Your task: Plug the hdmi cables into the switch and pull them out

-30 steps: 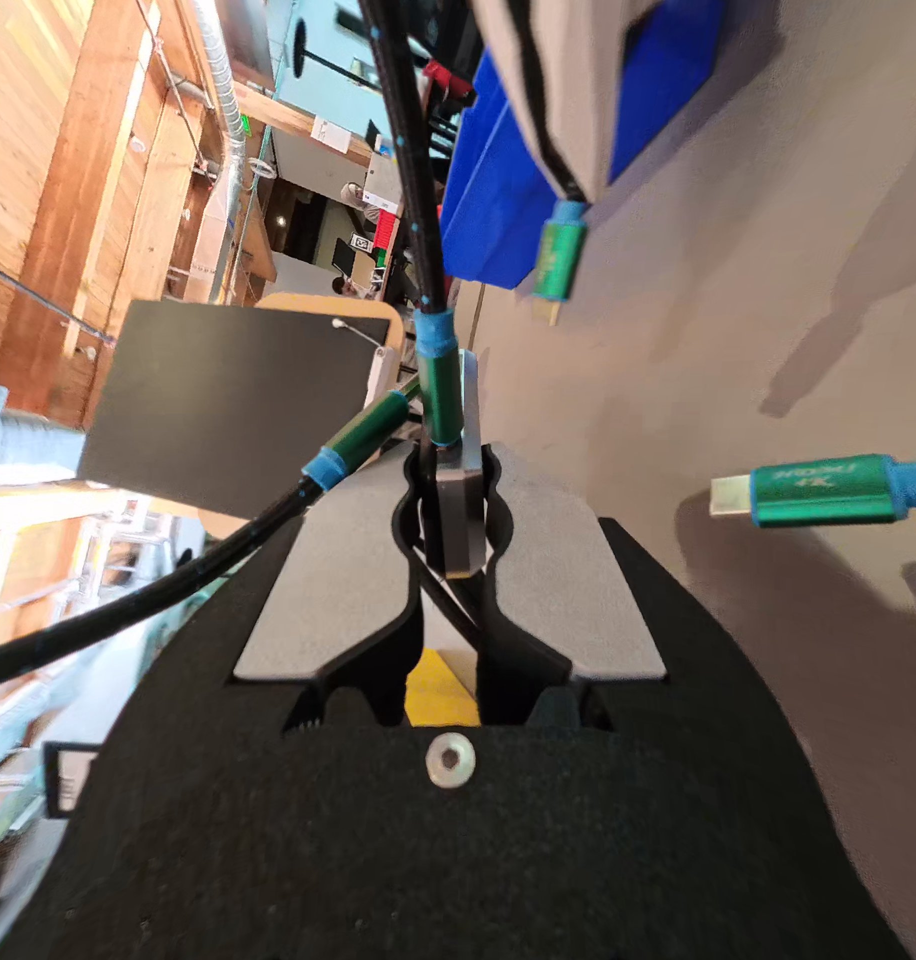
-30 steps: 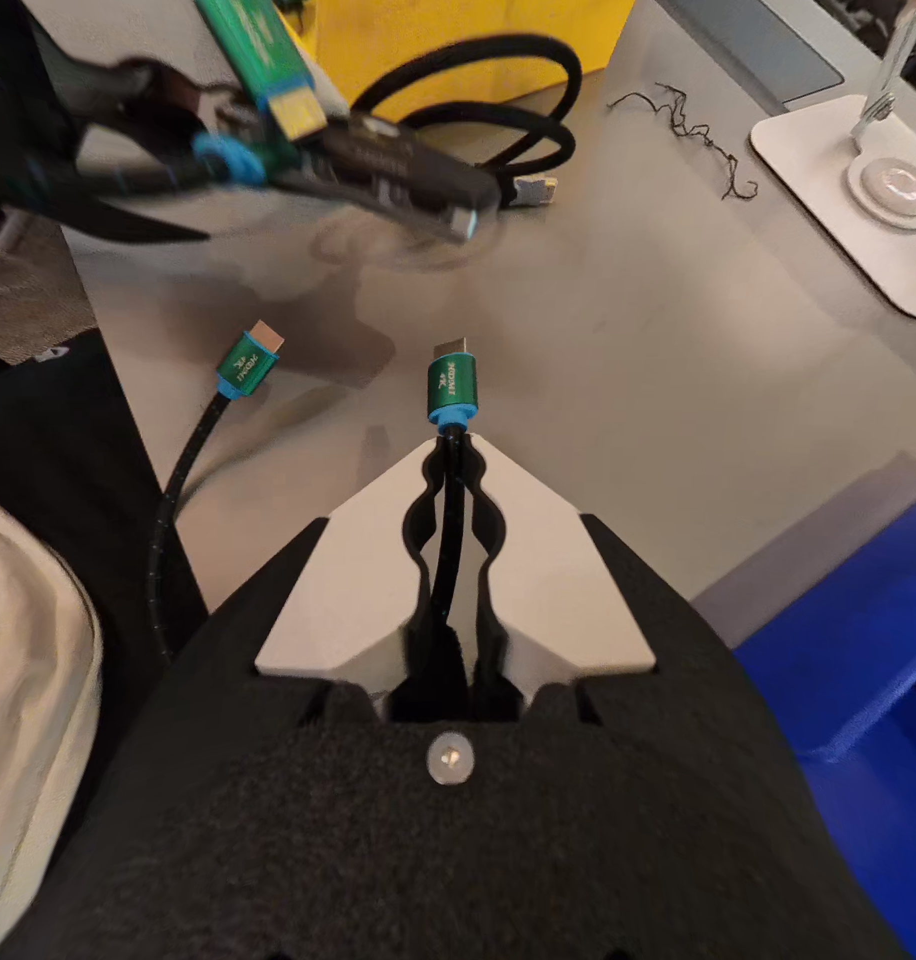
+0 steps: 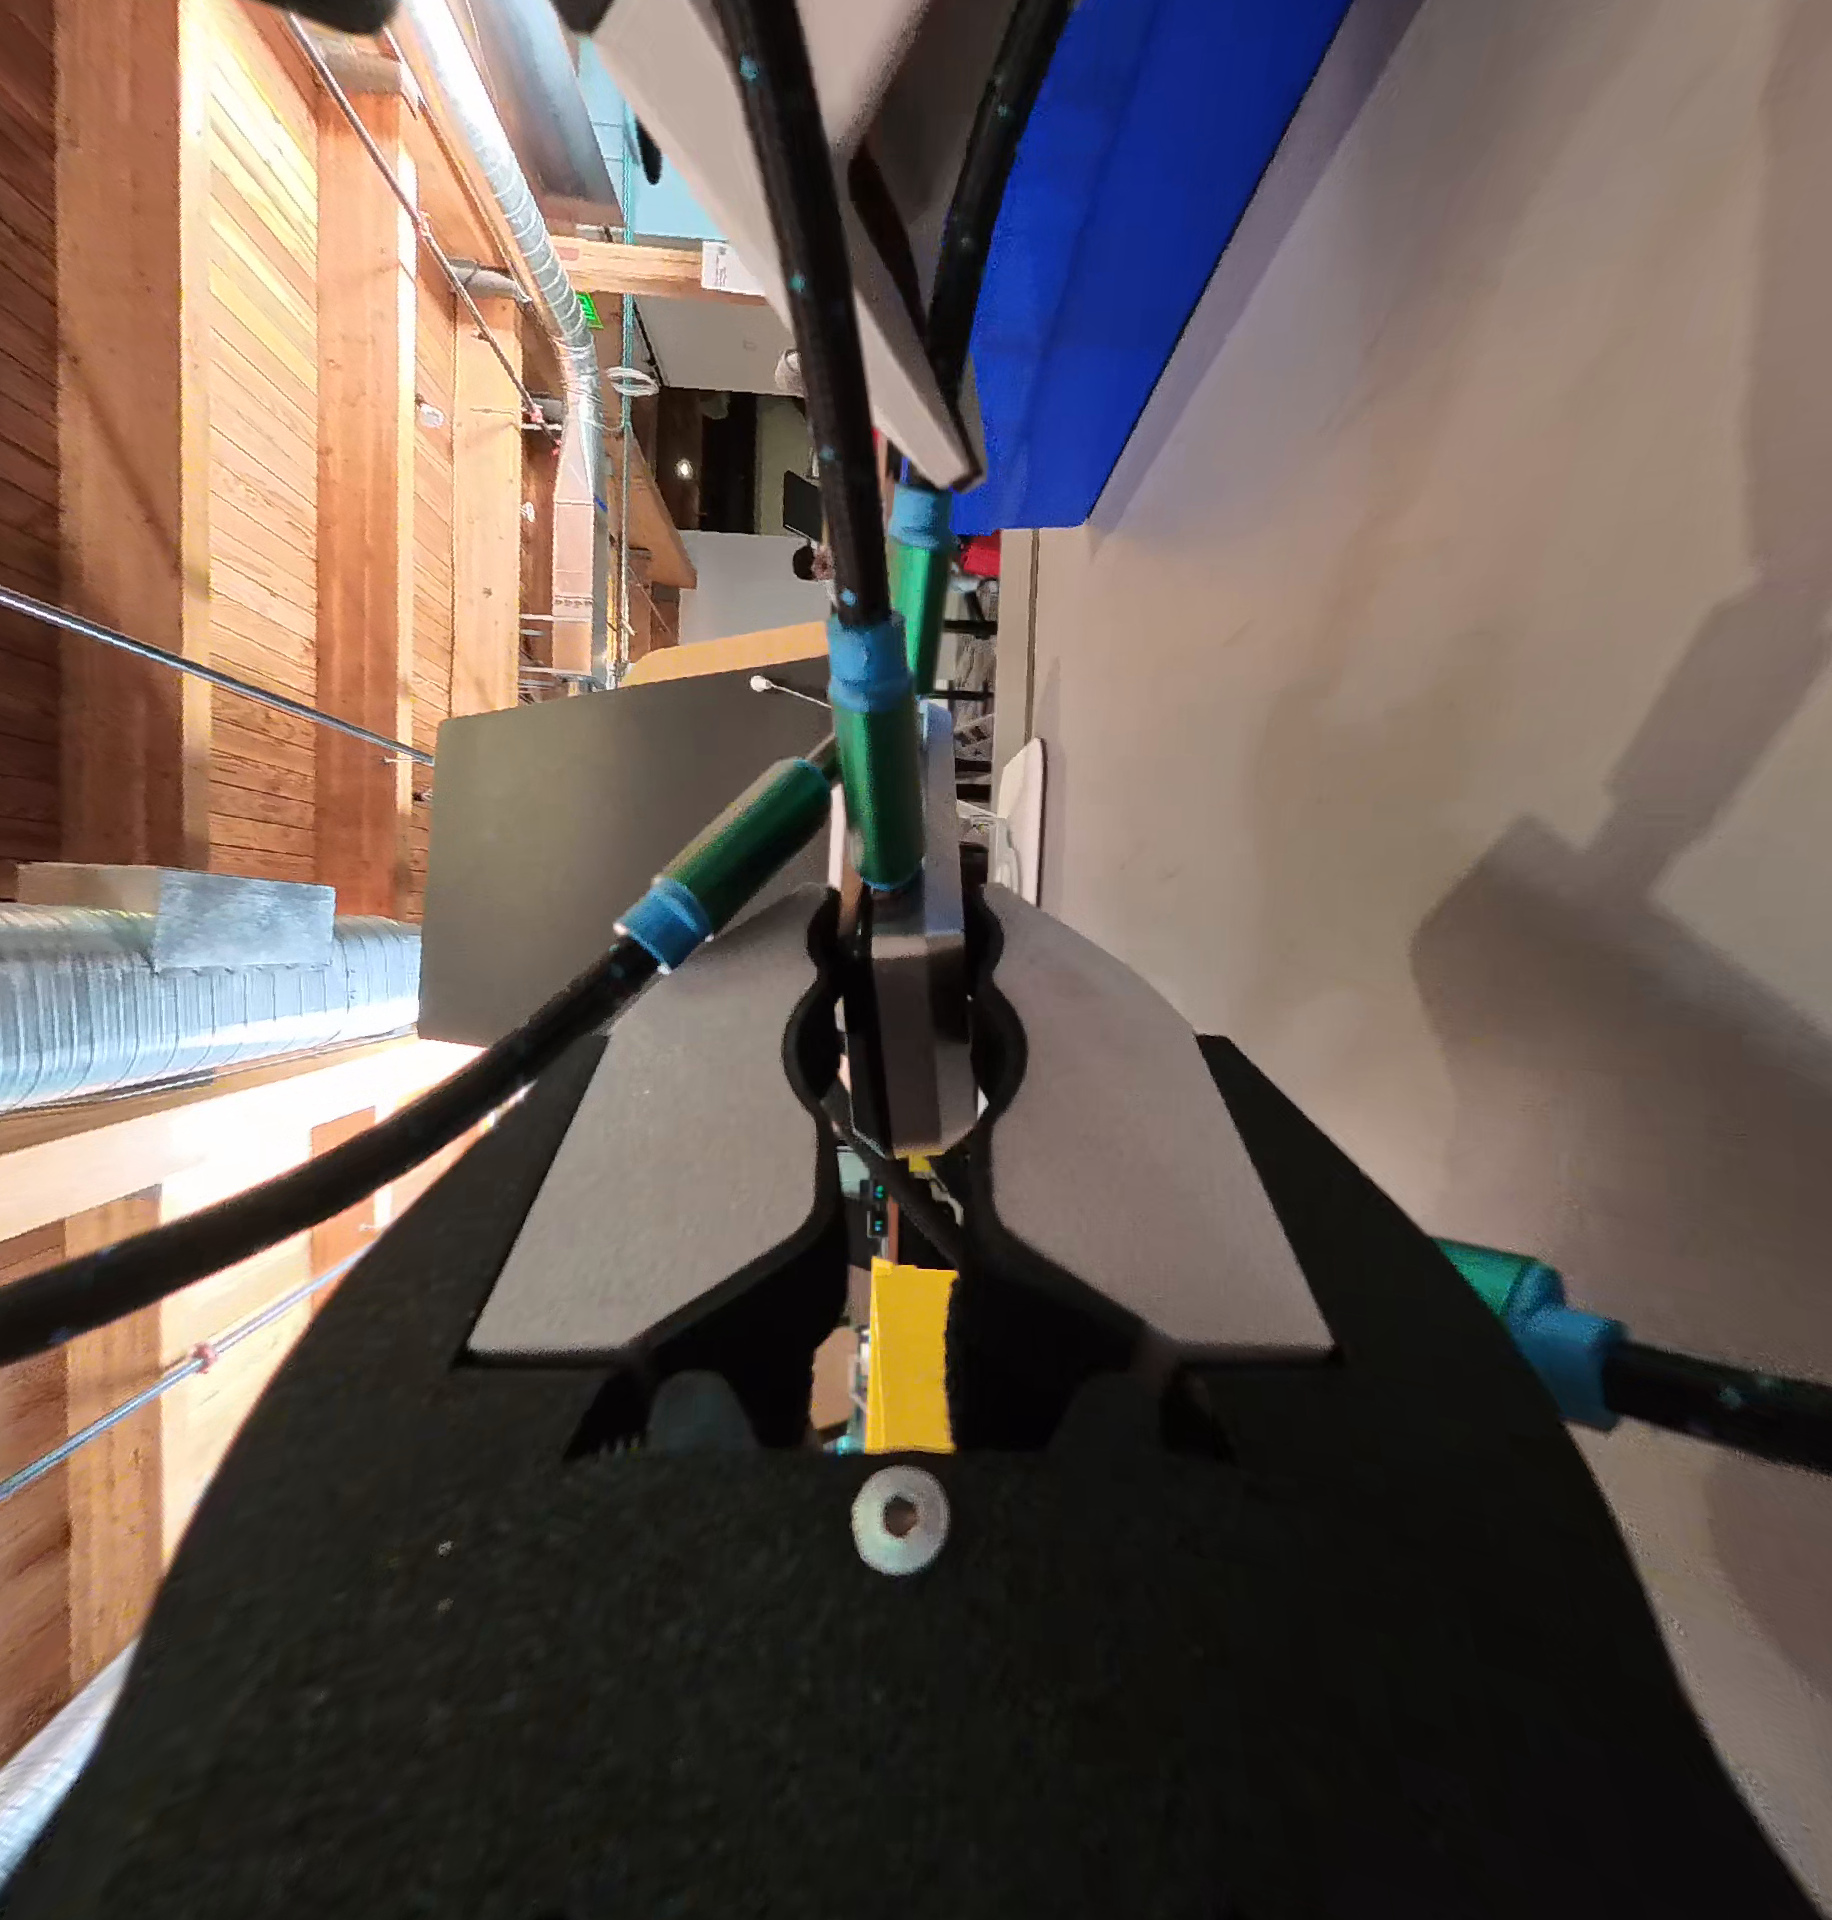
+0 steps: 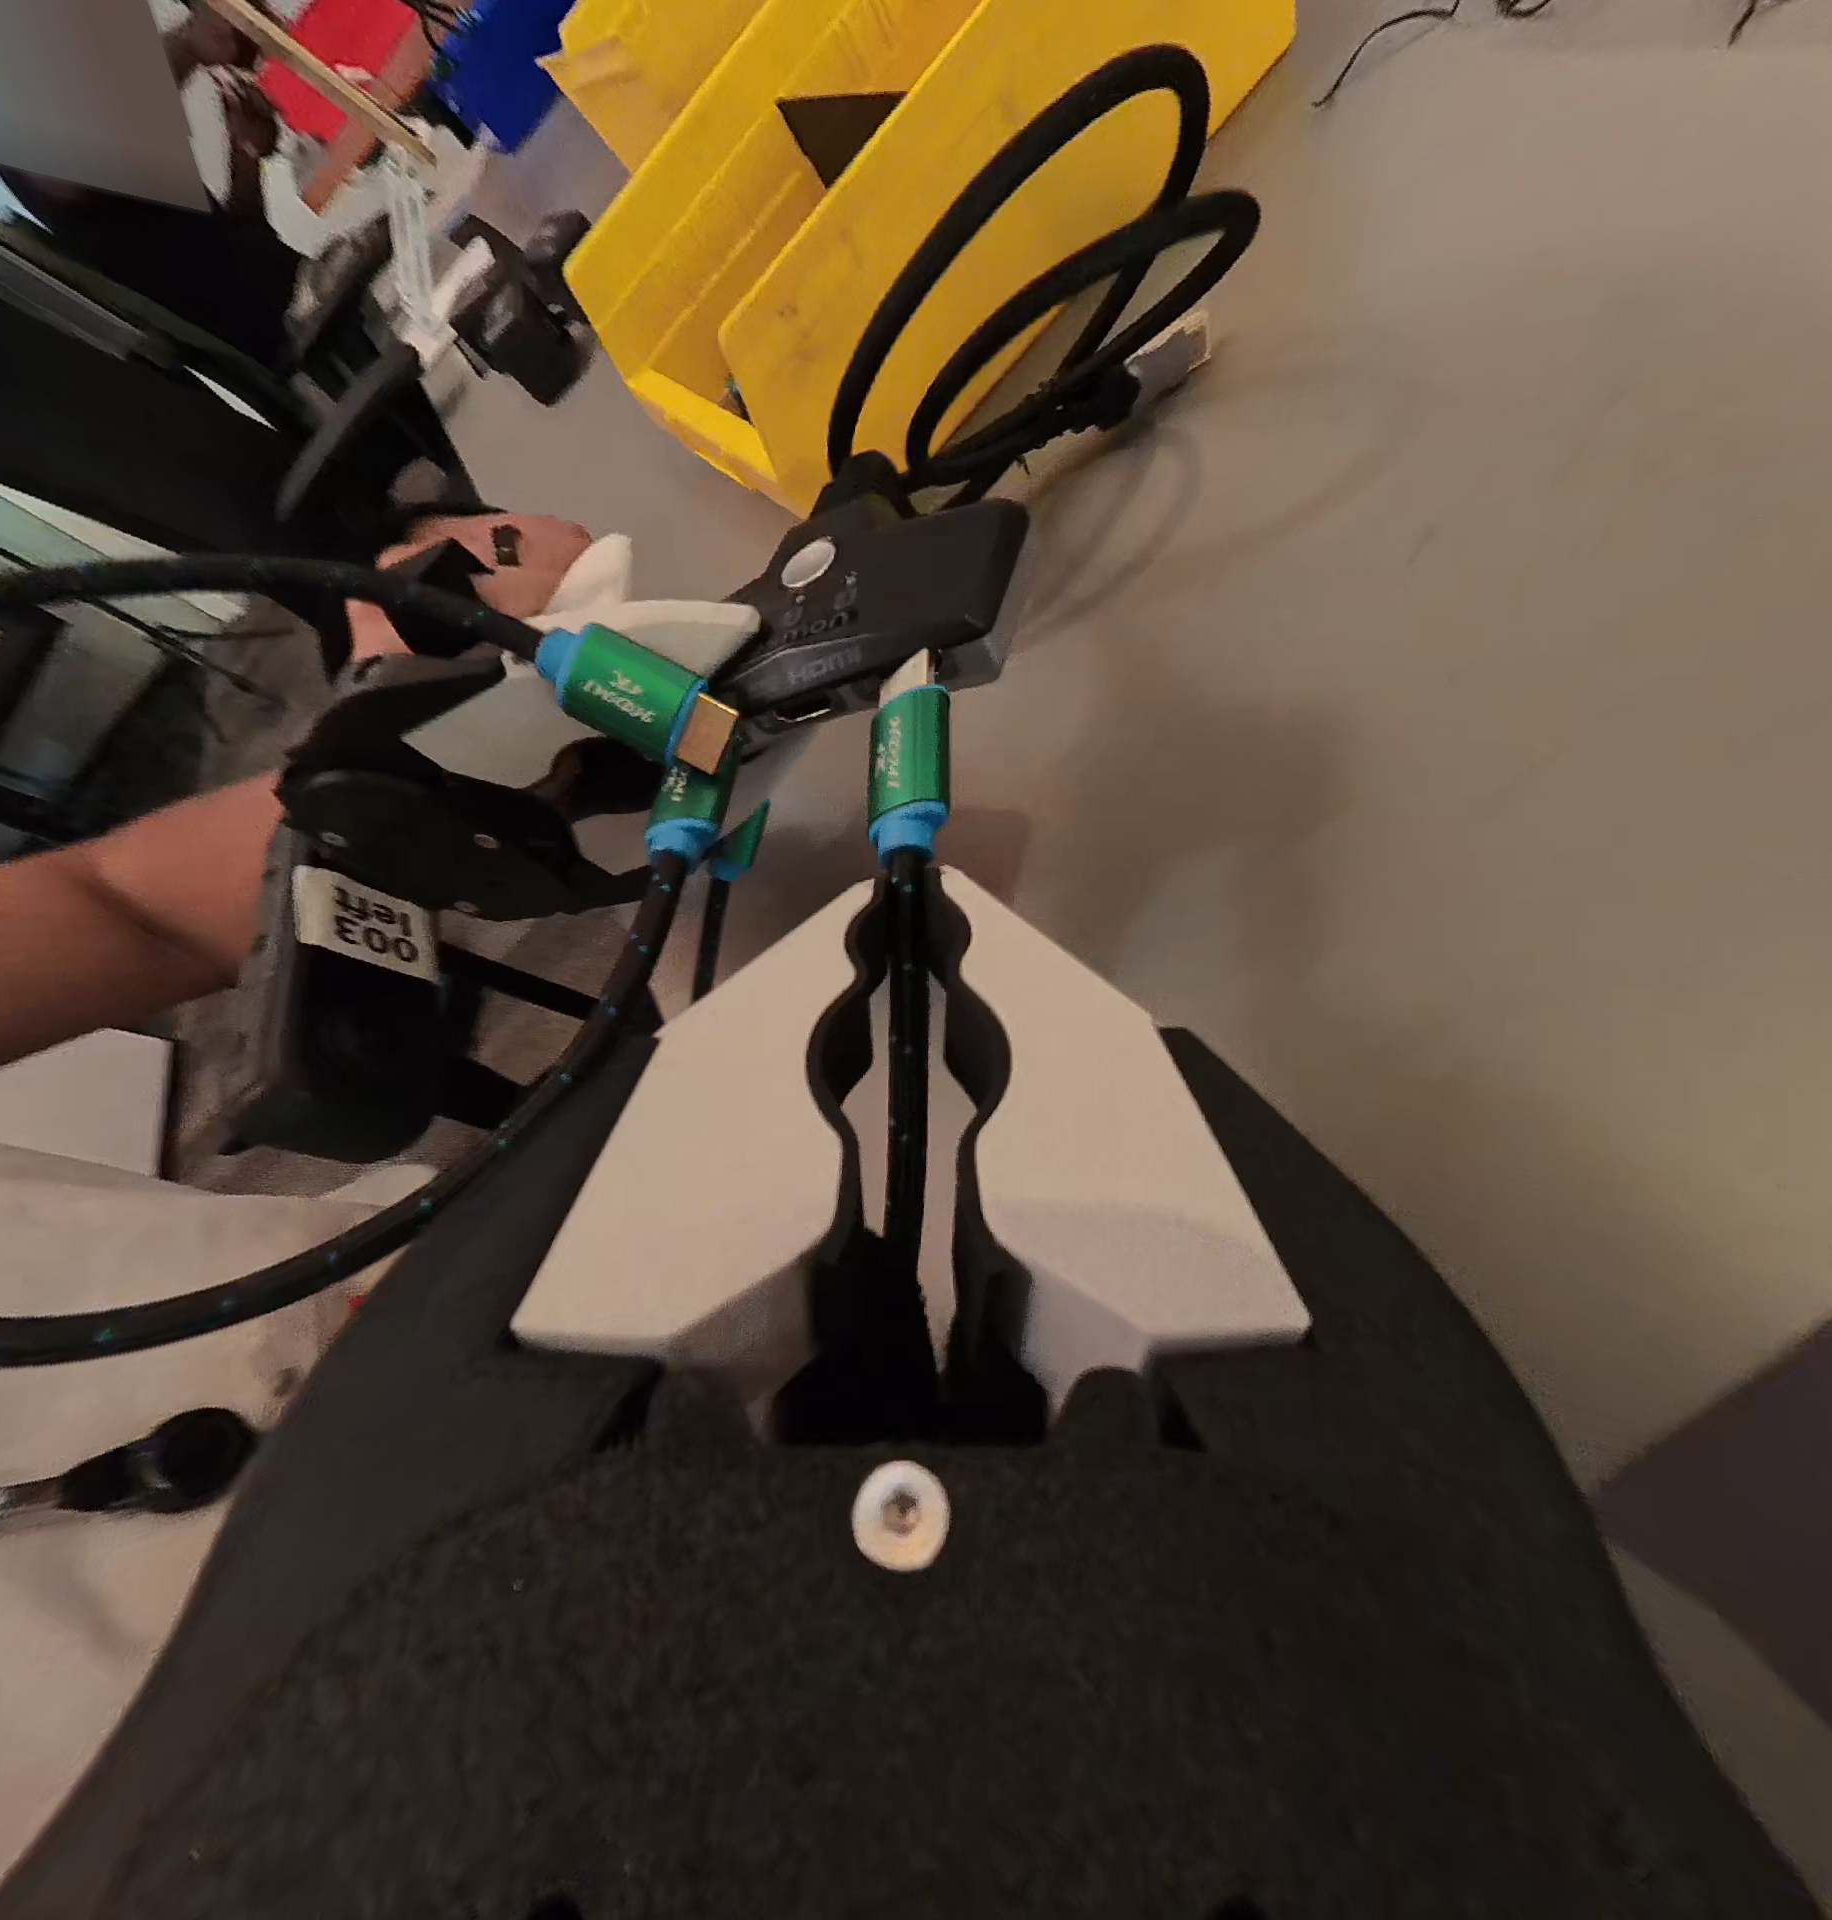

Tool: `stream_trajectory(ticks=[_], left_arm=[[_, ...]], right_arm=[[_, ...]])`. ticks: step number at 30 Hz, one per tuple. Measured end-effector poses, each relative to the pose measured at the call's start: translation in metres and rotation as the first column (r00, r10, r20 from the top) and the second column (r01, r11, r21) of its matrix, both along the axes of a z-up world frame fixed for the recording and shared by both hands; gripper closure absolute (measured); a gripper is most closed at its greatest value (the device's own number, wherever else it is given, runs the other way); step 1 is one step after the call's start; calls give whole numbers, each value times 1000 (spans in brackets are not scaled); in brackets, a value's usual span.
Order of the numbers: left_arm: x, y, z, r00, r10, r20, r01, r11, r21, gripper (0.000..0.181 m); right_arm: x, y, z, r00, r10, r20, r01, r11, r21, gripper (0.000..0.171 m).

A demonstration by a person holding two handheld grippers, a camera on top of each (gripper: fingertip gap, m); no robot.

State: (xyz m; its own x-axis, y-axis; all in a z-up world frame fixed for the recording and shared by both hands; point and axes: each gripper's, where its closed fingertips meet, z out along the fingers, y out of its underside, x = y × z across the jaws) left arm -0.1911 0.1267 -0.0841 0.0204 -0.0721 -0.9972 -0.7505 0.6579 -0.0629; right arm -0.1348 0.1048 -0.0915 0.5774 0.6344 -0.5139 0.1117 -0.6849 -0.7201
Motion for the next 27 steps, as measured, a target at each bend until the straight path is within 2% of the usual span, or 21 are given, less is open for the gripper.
stream_trajectory(ticks=[9,14,20,27], left_arm=[[1,-4,0,1000,-21,-17,22,998,53,160],[1,-5,3,999,-36,-18,37,996,81,161],[-3,-13,2,990,-124,-65,133,976,174,160],[-4,-15,7,990,-133,-48,140,965,223,160]], right_arm=[[-3,-8,-5,984,-4,-177,-37,972,-230,167],[-5,-10,-1,971,3,-238,-65,965,-254,166],[-7,-19,0,943,48,-330,-156,938,-310,166],[-13,-25,1,877,55,-478,-257,893,-368,168]])
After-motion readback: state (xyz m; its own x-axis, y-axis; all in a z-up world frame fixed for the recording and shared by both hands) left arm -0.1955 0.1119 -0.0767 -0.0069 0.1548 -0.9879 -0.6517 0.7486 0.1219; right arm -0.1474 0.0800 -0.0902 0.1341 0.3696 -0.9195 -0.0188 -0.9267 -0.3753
